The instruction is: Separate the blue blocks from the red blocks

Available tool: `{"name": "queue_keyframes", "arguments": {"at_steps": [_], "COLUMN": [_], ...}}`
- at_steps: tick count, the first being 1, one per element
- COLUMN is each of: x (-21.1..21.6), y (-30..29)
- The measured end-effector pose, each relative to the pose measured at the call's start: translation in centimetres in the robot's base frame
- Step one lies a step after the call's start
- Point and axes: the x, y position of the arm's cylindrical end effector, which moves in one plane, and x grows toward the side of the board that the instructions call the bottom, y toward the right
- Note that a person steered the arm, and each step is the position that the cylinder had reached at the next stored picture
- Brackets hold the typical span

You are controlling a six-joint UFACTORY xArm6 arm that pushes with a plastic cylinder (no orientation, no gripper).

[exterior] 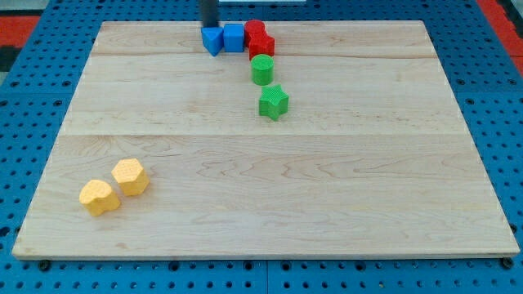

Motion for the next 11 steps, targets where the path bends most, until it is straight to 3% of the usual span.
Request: {"name": "queue_keyframes", "arguments": {"at_steps": [1, 2, 4, 5, 6, 7, 8, 9, 10, 11], "x": [-0.2, 2.2, 2.6, 2.6, -0.1, 0.2, 4.5, 5.2, 9.4, 8.4], "y": [2.4, 1.0, 5.6, 4.0, 5.8, 7.3, 13.4, 19.7, 16.9, 15.0]}}
